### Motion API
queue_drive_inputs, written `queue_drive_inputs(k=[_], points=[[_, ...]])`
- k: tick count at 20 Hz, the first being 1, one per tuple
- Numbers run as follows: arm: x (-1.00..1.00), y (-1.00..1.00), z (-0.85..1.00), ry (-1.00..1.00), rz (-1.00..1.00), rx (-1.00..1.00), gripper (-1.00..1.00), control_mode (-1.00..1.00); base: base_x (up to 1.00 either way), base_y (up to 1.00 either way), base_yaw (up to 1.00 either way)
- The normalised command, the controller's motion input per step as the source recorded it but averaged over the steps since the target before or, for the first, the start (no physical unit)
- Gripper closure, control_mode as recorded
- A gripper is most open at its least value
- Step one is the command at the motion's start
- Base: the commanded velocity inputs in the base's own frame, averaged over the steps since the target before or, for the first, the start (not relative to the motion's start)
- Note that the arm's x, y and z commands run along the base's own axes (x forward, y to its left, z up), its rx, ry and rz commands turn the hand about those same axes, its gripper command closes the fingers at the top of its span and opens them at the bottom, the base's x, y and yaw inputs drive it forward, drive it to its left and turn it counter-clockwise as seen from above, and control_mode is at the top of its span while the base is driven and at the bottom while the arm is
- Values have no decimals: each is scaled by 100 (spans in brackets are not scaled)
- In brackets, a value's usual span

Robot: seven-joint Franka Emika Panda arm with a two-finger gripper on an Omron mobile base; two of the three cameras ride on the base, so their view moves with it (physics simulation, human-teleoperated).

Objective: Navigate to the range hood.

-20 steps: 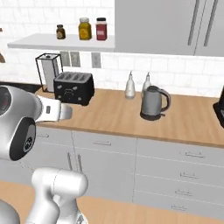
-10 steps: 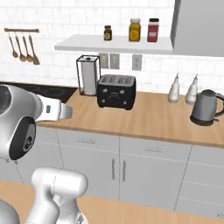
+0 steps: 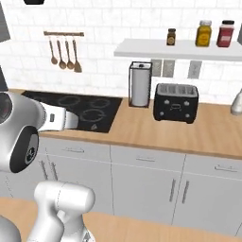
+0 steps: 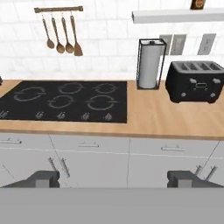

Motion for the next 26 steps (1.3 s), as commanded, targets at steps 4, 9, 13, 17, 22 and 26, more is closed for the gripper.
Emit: queue_drive_inputs(k=[4, 9, 13, 17, 22, 26], points=[[0, 0, 0, 0, 0, 0, -100, 100, 10, 100, -1], [0, 0, 0, 0, 0, 0, -100, 100, 7, 100, 0], [0, 0, 0, 0, 0, 0, -100, 100, 71, 72, 0], [0, 0, 0, 0, 0, 0, -100, 100, 100, 21, -3], [0, 0, 0, 0, 0, 0, -100, 100, 100, -19, -2], [0, 0, 0, 0, 0, 0, -100, 100, 100, 28, -8]])
